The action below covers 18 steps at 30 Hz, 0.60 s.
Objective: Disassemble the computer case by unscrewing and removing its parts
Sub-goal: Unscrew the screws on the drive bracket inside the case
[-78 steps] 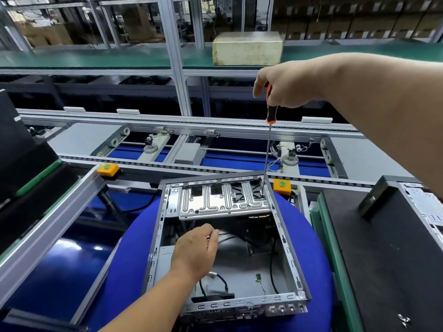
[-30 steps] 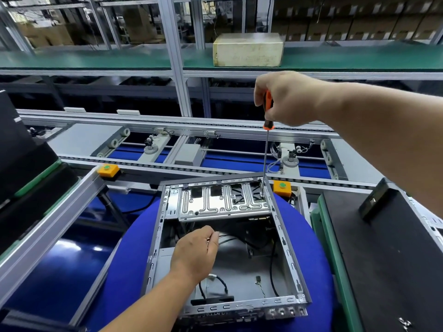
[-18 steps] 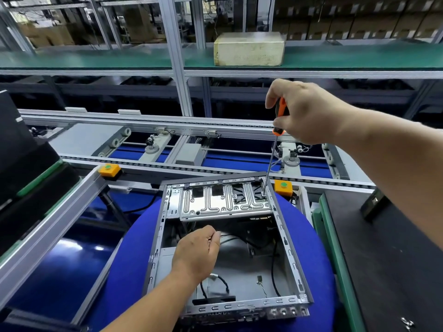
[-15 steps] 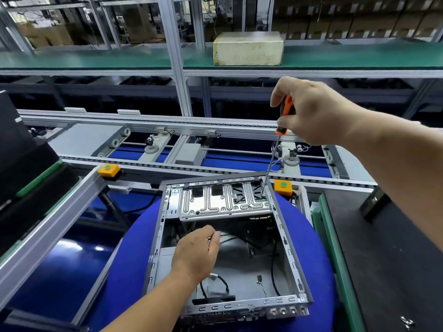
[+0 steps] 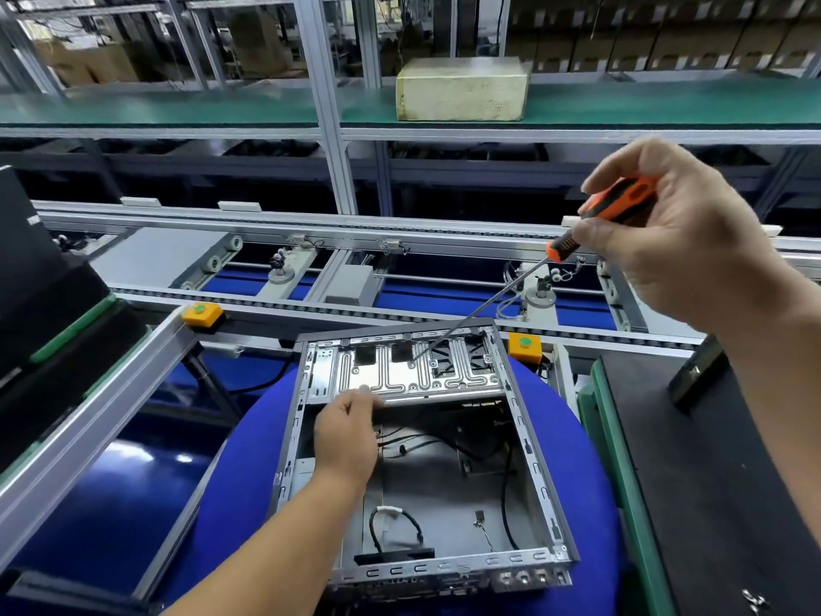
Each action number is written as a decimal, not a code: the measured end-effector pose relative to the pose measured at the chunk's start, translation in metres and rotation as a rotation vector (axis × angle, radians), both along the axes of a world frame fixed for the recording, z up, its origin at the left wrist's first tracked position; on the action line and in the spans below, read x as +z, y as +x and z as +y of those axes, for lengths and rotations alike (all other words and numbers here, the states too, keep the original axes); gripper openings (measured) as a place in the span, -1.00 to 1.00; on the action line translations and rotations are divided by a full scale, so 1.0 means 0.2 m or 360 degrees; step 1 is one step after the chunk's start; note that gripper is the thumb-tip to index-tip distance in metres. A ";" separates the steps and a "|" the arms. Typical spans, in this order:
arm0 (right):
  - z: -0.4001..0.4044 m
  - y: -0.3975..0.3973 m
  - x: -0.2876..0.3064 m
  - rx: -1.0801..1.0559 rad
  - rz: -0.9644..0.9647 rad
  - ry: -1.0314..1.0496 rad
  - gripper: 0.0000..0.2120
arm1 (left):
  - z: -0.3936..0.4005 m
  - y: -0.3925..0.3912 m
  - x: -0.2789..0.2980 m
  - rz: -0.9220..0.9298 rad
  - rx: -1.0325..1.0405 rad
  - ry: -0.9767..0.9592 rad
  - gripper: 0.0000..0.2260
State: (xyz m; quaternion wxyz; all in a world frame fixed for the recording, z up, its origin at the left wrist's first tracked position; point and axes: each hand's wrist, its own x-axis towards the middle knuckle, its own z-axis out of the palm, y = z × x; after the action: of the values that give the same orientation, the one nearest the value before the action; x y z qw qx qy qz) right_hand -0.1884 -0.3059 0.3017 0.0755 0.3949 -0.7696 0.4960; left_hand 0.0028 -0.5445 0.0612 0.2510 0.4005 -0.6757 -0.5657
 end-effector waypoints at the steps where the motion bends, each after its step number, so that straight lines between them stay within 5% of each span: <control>1: 0.01 0.01 -0.02 0.0048 -0.0078 -0.0078 -0.73 | -0.01 -0.02 0.02 0.0083 0.0093 0.0352 -0.66; 4: 0.05 0.05 -0.09 0.0161 -0.0308 -0.0286 -0.70 | -0.04 -0.05 0.06 0.0301 0.0140 0.1297 -0.51; 6: 0.07 0.07 -0.14 0.0194 -0.0458 -0.0374 -0.73 | -0.04 -0.05 0.08 0.0378 0.0041 0.1527 -0.44; 10: 0.10 0.05 -0.25 0.0149 -0.0532 -0.0344 -0.72 | -0.02 -0.05 0.10 0.0519 -0.0161 0.1626 -0.44; 18: 0.19 0.04 -0.38 0.0028 -0.0697 -0.0373 -0.72 | 0.02 -0.05 0.14 0.0460 -0.0192 0.1382 -0.81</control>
State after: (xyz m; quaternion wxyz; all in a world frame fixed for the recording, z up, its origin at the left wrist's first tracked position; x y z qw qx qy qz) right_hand -0.1810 -0.2683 0.2256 -0.0522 0.2731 -0.7014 0.6563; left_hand -0.0066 -0.5397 0.0892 0.1184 0.3456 -0.3563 -0.8600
